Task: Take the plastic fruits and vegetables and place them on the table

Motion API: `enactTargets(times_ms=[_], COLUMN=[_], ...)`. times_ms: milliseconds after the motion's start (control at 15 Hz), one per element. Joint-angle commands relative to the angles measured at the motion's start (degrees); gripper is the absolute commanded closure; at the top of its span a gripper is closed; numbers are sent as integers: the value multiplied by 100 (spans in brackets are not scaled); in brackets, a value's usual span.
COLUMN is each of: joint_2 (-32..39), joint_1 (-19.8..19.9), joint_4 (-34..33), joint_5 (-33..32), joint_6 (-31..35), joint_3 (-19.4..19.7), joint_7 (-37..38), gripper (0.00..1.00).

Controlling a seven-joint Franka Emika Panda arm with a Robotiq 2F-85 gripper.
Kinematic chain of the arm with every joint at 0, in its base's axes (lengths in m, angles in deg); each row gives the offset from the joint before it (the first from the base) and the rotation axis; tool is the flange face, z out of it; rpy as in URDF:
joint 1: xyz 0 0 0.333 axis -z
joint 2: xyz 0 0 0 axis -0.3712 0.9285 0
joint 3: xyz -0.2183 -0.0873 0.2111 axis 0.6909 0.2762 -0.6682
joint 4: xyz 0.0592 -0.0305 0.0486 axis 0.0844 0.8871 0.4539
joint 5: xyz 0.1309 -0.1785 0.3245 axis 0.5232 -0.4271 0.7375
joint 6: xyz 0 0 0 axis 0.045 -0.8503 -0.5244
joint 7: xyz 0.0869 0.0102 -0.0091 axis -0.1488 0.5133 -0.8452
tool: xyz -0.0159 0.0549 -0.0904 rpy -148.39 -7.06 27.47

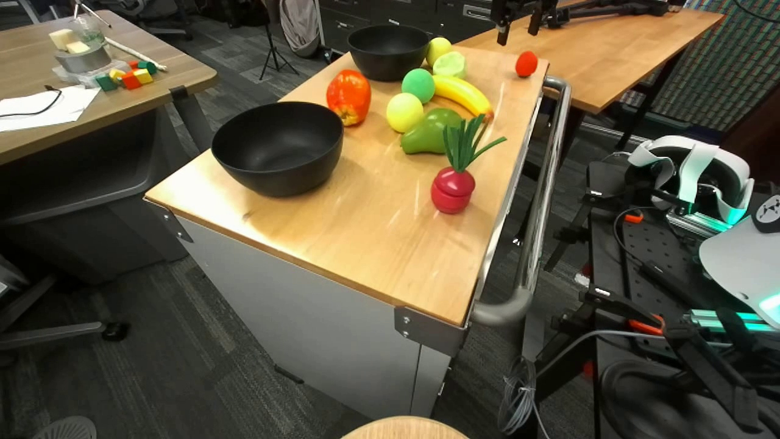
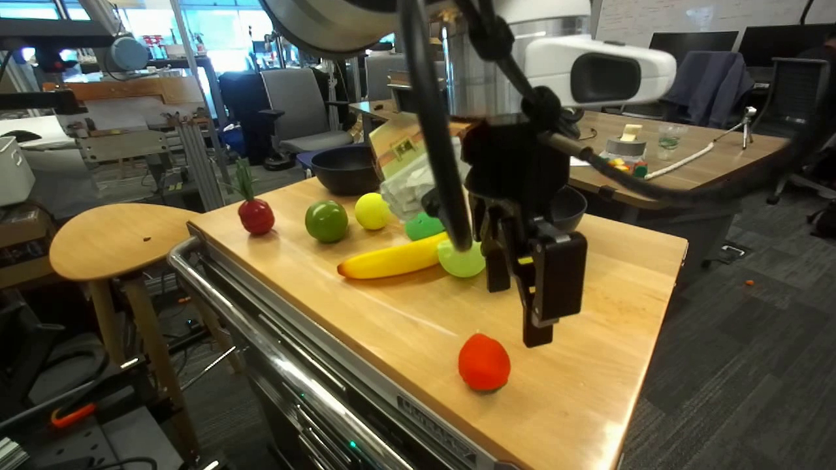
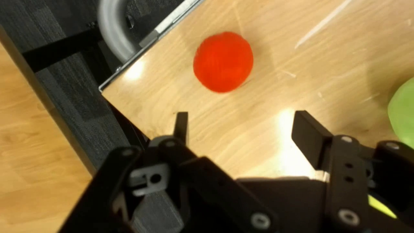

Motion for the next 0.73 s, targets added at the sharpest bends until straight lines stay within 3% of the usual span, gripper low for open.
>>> enactTargets(times_ms=[0,333,400,667], joint_2=[-397,-1557,-905,-1501], joint_1=[-53,-62,-6,16], joint_4=[-49,-16,-126,-69], joint_5=[44,338,188,251], joint_6=[26,-372,-144,-383], joint_3=[10,-29,-34,-57], joint_7=[-117,-654,-394,-561], gripper=[0,0,0,0])
